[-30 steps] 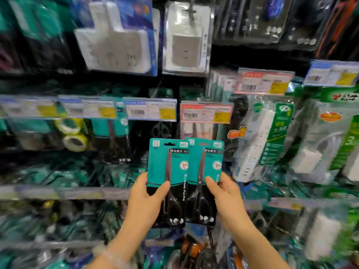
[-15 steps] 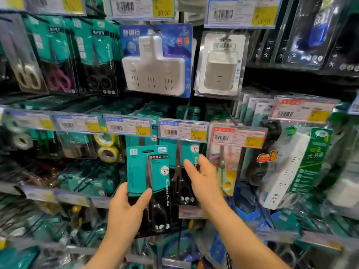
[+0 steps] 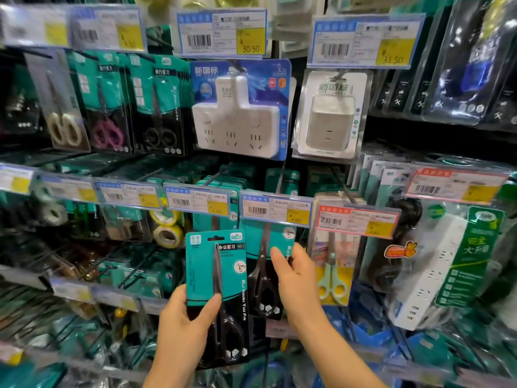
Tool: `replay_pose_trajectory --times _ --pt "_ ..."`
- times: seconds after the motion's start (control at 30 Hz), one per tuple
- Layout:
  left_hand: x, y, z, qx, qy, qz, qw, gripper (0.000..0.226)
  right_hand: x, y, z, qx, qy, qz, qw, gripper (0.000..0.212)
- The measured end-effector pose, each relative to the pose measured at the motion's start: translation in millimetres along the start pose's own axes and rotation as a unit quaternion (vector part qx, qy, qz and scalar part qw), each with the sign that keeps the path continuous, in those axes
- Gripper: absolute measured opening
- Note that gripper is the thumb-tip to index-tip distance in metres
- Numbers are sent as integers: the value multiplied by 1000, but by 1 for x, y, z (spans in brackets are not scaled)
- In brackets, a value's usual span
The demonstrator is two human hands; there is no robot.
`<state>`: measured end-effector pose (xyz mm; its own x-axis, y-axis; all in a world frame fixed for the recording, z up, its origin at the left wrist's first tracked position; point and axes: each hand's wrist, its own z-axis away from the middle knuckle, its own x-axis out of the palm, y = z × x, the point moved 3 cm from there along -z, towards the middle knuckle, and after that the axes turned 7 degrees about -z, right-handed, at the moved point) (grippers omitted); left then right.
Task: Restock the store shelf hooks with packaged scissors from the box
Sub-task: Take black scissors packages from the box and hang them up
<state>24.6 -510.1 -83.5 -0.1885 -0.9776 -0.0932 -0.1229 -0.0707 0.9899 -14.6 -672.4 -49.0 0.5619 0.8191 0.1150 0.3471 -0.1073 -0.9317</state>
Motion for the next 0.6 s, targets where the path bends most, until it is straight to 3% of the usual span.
replay_pose_trajectory --times 0.37,0.6 --pt "3 3 3 6 -17 -22 1000 20 -6 5 1 4 -6 46 999 13" --pt "6 3 1 26 -6 -38 999 18 -14 6 0 25 23 15 999 12"
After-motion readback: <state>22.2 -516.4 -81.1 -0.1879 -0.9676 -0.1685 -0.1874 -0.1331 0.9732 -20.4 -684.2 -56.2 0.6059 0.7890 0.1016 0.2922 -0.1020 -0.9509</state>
